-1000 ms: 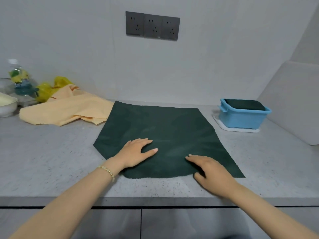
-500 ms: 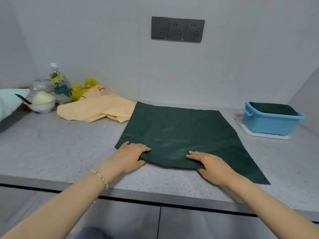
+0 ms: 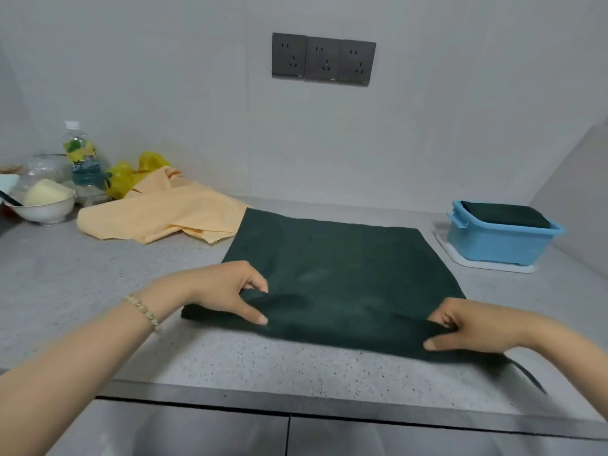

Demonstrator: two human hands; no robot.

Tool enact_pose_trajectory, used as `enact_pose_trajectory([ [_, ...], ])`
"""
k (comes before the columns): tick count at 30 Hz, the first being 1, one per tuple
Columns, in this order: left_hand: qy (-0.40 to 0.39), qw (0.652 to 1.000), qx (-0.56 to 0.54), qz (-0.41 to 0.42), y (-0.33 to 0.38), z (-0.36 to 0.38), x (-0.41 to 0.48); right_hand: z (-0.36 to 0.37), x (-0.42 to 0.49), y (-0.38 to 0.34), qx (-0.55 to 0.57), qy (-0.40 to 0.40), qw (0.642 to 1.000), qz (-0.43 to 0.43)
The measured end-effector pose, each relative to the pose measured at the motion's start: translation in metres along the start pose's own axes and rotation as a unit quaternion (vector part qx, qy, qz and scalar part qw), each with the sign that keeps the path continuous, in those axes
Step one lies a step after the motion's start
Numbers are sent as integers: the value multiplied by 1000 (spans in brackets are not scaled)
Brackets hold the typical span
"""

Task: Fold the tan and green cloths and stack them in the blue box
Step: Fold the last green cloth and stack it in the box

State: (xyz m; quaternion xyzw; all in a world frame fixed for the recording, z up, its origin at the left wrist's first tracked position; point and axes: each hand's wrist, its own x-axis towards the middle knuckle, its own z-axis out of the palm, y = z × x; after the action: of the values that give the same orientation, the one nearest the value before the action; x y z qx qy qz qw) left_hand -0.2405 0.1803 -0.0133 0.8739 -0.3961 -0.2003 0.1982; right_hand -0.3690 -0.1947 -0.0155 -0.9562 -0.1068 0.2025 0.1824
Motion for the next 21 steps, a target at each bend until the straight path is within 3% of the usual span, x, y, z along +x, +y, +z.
enact_pose_trajectory([
  [3, -89, 994, -66, -9, 1, -12, -4, -14, -10, 1, 77, -88, 993, 5],
  [5, -87, 993, -80, -20, -4, -18, 0, -24, -9, 6, 47, -70, 996, 8],
  [11, 61, 998, -9, -25, -29, -25, 50, -53, 37, 28, -28, 82, 996, 36],
  [15, 127, 989, 45, -59, -56, -16, 81, -43, 73, 45, -61, 114, 988, 90],
  [21, 206, 975, -11, -79, -78, 1, 103, -21, 98, 59, 29, 200, 973, 115],
])
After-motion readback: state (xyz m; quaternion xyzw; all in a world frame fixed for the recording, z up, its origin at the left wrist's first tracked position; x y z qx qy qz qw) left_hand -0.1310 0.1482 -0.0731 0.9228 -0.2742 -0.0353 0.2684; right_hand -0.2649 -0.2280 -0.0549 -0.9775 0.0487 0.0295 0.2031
